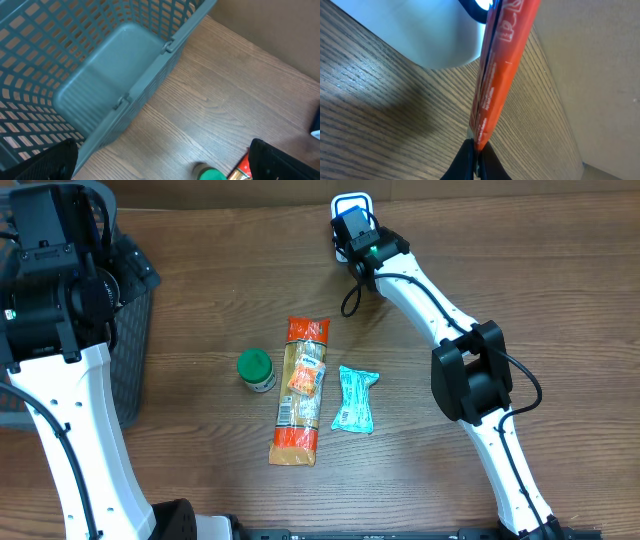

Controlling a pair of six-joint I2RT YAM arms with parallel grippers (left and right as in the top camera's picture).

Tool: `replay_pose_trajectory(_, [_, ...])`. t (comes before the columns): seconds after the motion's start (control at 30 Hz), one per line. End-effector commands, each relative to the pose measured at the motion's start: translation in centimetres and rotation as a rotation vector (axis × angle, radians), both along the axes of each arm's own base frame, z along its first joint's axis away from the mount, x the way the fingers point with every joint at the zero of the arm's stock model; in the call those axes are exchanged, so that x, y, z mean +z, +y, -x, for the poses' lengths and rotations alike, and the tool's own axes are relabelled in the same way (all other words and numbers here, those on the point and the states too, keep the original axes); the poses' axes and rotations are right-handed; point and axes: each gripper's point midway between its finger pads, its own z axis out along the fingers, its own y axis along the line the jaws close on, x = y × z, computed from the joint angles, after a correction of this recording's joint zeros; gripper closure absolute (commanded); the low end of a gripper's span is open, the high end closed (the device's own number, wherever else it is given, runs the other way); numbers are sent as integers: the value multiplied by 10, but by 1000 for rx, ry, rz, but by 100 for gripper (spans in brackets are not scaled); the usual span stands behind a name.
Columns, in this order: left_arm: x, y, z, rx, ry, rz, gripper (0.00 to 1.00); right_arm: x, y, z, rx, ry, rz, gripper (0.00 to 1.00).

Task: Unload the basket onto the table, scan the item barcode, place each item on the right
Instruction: 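Hold the red snack bar's barcode in front of the white scanner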

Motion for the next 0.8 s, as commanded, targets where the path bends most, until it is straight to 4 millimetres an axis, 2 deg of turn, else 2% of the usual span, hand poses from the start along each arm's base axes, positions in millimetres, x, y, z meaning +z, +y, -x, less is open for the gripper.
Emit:
replay_pose_trajectory(0.0, [2,4,-1,6,2,-15,1,1,-3,-4,-9,-10,-2,96])
replay_pose_trajectory(0.77, [2,4,-1,6,2,-15,0,3,-8,-4,-28,-22,17,97])
